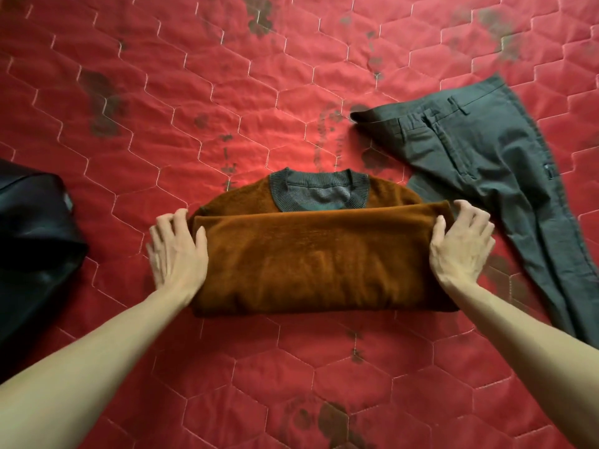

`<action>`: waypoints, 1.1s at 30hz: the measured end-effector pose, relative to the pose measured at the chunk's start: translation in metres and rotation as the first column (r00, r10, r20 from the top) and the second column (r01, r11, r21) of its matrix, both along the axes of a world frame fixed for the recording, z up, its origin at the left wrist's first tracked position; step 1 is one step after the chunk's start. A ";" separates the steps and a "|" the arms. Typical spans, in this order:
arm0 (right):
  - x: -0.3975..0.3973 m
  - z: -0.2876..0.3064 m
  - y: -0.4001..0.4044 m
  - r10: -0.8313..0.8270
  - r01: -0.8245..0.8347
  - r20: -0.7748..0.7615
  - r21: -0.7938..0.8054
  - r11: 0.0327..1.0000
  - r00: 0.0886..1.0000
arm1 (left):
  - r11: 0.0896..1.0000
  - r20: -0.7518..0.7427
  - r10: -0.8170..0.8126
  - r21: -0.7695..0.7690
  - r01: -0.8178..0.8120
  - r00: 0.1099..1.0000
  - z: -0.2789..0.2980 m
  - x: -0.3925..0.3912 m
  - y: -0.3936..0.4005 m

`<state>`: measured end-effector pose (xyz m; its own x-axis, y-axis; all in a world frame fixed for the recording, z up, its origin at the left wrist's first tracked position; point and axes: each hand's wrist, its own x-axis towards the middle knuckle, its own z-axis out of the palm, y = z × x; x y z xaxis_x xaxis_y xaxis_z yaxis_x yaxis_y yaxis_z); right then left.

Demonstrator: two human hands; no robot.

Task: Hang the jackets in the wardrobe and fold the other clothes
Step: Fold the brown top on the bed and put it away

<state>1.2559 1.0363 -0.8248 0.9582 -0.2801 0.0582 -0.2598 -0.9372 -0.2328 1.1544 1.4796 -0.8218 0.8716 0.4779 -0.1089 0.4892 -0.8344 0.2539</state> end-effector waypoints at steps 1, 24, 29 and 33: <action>-0.004 -0.002 -0.001 0.109 -0.108 0.054 -0.032 0.994 0.993 | 0.992 0.064 -0.116 0.056 0.112 0.991 0.001 -0.005 -0.001; -0.047 -0.017 -0.015 0.123 -0.106 -0.138 0.123 0.987 0.983 | 0.974 -0.300 -0.225 -0.045 0.222 0.927 -0.018 -0.027 -0.002; -0.008 -0.011 0.006 0.468 -0.469 -0.063 0.007 0.883 0.881 | 0.969 -0.142 -0.248 -0.048 0.244 0.958 -0.007 0.025 -0.012; 0.050 -0.012 0.039 0.503 -0.495 -0.139 0.088 0.864 0.853 | 0.944 -0.173 -0.326 -0.121 0.308 0.930 -0.001 0.083 -0.020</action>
